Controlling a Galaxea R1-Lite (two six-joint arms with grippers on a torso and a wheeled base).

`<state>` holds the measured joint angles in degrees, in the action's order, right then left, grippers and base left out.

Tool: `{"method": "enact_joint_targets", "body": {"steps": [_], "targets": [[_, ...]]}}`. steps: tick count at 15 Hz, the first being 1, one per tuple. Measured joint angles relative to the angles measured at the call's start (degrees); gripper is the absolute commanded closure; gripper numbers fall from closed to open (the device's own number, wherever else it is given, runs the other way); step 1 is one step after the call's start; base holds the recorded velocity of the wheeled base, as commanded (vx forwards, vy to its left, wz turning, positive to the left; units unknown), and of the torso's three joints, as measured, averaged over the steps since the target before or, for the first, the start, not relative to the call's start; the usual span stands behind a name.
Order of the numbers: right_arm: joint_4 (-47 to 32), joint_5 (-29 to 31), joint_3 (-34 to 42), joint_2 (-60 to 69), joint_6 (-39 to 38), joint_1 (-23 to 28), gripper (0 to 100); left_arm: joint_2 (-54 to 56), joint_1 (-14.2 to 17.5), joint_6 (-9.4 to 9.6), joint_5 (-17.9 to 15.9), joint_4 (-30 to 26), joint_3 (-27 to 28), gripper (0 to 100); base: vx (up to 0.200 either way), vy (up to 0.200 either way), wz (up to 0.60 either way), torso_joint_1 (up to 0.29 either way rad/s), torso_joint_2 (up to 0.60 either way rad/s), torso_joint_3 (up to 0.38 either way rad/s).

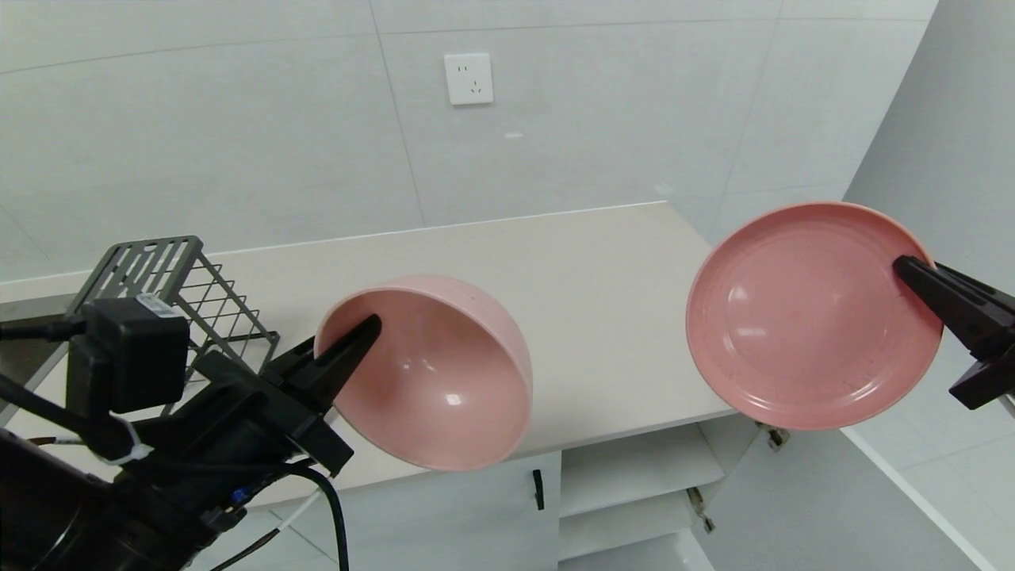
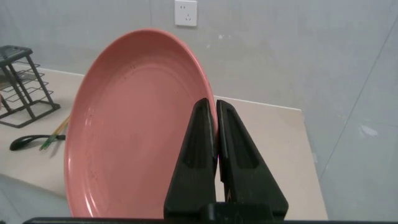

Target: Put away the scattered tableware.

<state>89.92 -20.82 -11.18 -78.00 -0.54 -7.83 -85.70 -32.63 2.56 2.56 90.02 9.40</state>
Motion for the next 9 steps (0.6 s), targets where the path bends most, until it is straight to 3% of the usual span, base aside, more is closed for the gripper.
{"method": "enact_joint_targets", "body": {"steps": [4, 8, 9], "targets": [[0.27, 0.05, -0.01, 0.05, 0.0, 0.06, 100, 0.2, -0.16, 0.09, -0.18, 0.01, -0.06, 100, 0.0, 0.0, 0.0, 0.0, 0.0, 0.0], [0.02, 0.02, -0.22, 0.05, -0.01, 0.15, 100, 0.26, -0.09, 0.09, -0.1, -0.11, -0.33, 100, -0.2, 0.0, 0.0, 0.007, 0.0, -0.001], [0.07, 0.0, -0.22, 0.05, 0.0, 0.11, 100, 0.26, -0.11, 0.06, -0.1, 0.01, -0.33, 100, 0.0, 0.0, 0.0, 0.0, 0.0, 0.0]]}}
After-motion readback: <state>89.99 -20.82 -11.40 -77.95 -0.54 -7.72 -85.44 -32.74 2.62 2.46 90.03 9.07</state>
